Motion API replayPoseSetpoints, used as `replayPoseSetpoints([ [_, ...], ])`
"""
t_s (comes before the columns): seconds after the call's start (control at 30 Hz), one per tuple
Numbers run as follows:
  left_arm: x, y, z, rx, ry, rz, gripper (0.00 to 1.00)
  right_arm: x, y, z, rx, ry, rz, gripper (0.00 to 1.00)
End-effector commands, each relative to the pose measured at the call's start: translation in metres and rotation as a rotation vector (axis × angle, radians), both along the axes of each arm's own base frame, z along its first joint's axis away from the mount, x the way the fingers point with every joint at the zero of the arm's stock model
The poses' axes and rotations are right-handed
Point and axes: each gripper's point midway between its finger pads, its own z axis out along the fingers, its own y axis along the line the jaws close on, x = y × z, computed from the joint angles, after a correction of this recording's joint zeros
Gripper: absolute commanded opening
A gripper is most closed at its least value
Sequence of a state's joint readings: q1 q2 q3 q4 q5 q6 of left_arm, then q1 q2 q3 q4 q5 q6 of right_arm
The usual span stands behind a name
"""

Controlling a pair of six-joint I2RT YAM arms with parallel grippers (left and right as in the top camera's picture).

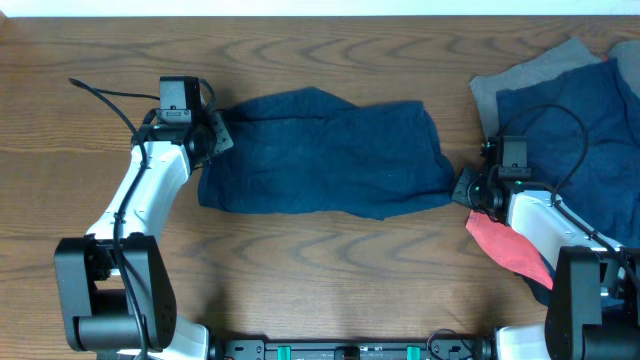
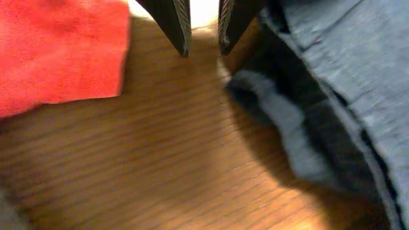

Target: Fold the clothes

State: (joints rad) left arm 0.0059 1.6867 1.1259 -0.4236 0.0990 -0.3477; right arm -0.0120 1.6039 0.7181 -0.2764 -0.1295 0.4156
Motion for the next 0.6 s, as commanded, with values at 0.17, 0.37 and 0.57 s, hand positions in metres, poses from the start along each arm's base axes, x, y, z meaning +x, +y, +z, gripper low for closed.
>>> replayPoseSetpoints([
  [0.17, -0.001, 0.001, 0.009, -0.008, -0.013, 0.014, 0.07, 0.021, 0.056, 0.032, 0.257, -0.153, 0.2, 0.14],
  [0.37, -0.002, 0.001, 0.008, -0.007, -0.01, 0.014, 0.07, 0.031, 0.057, 0.039, 0.26, -0.208, 0.213, 0.18],
  [0.57, -0.003, 0.001, 0.008, -0.008, -0.005, 0.014, 0.06, 0.026, 0.025, 0.021, 0.093, -0.141, 0.108, 0.23],
])
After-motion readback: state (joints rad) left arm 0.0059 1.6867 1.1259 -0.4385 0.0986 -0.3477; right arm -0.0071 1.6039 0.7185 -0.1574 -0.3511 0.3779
